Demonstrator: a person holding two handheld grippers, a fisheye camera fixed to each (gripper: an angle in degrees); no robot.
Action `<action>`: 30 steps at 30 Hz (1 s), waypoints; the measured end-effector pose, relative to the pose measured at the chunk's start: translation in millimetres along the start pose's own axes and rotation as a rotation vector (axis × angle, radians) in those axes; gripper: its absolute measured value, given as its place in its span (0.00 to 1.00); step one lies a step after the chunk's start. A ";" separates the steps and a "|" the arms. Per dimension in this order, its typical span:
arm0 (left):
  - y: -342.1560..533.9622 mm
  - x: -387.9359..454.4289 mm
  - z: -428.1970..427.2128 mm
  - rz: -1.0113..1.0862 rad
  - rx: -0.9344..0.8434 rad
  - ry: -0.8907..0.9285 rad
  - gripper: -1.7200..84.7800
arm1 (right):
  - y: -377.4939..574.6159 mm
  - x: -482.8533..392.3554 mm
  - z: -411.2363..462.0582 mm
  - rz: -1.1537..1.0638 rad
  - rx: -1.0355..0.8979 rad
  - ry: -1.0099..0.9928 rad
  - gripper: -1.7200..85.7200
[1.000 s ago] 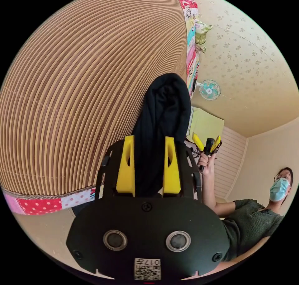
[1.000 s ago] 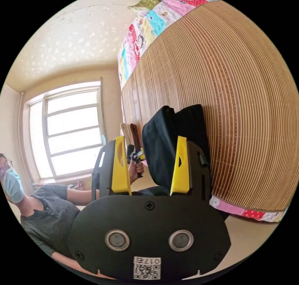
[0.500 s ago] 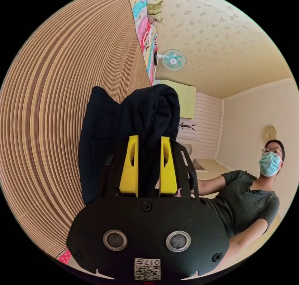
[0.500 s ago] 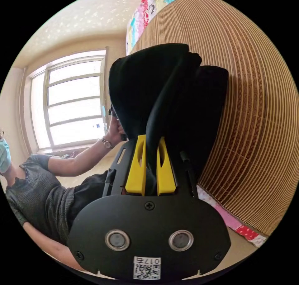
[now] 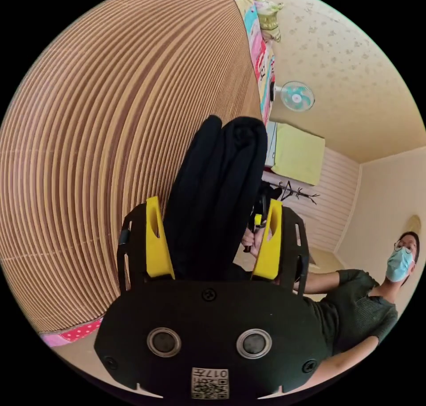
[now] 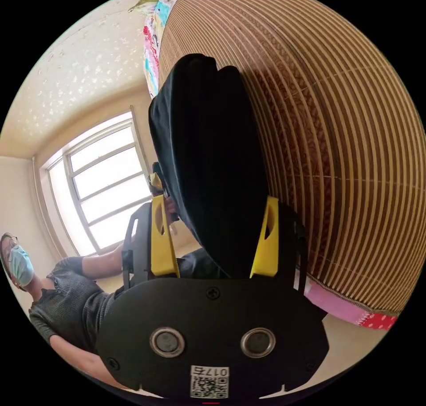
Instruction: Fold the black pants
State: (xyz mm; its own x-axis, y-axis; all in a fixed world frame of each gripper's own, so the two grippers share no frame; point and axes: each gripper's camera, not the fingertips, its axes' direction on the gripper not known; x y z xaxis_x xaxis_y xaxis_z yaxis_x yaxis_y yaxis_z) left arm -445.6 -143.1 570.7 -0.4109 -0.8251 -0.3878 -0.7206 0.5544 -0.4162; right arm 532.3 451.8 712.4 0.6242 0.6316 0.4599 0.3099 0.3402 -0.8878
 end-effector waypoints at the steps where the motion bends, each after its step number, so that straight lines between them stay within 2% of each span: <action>1: -0.7 -1.5 15.2 0.009 -0.079 -0.022 0.34 | -4.5 -2.8 16.2 -0.007 -0.033 -0.035 0.33; 3: 6.1 -1.4 33.5 -0.023 -0.136 -0.164 0.29 | -5.3 -9.8 41.0 -0.001 -0.051 -0.032 0.31; 4: 6.9 -2.4 34.9 -0.037 -0.149 -0.178 0.28 | -2.3 -16.7 51.8 0.015 -0.057 0.039 0.28; 6: 11.1 -10.6 39.5 -0.112 -0.230 -0.157 0.24 | 3.9 -18.3 63.9 0.080 -0.078 -0.017 0.21; 8: 18.0 1.2 39.8 -0.052 -0.279 -0.143 0.22 | 17.8 -18.9 69.1 0.092 -0.136 -0.229 0.18; 10: 26.3 22.0 41.6 0.020 -0.283 -0.126 0.22 | 32.4 -31.0 60.0 0.068 -0.123 -0.290 0.17; 15: 25.9 109.5 101.8 0.179 -0.217 -0.100 0.21 | 69.5 -79.0 -17.8 -0.064 -0.022 -0.266 0.15; 22: -33.3 259.7 259.3 0.411 -0.273 0.023 0.22 | 133.1 -176.3 -216.4 -0.227 0.113 0.061 0.14; 25: -67.5 307.8 346.6 0.415 -0.359 0.067 0.24 | 143.6 -201.7 -285.5 -0.118 0.121 0.298 0.18; 27: -91.3 301.9 414.2 0.274 -0.438 0.087 0.25 | 146.0 -203.4 -318.7 0.053 0.188 0.512 0.20; 28: -95.0 295.5 428.0 0.237 -0.460 0.079 0.24 | 149.4 -206.0 -336.1 0.179 0.271 0.658 0.20; 29: -98.5 281.3 448.7 0.182 -0.495 0.049 0.22 | 154.9 -216.6 -345.6 0.234 0.375 0.801 0.20; 30: -97.5 265.4 461.1 0.144 -0.523 -0.013 0.18 | 157.6 -223.9 -346.6 0.235 0.426 0.860 0.19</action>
State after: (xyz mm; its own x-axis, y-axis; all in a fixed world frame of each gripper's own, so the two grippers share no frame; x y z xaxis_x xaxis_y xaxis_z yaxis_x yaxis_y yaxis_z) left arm -226.8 -366.2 129.2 -0.5218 -0.7413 -0.4221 -0.8404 0.5315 0.1055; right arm 689.9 122.6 463.8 0.9976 0.0516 -0.0461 -0.0679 0.5997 -0.7974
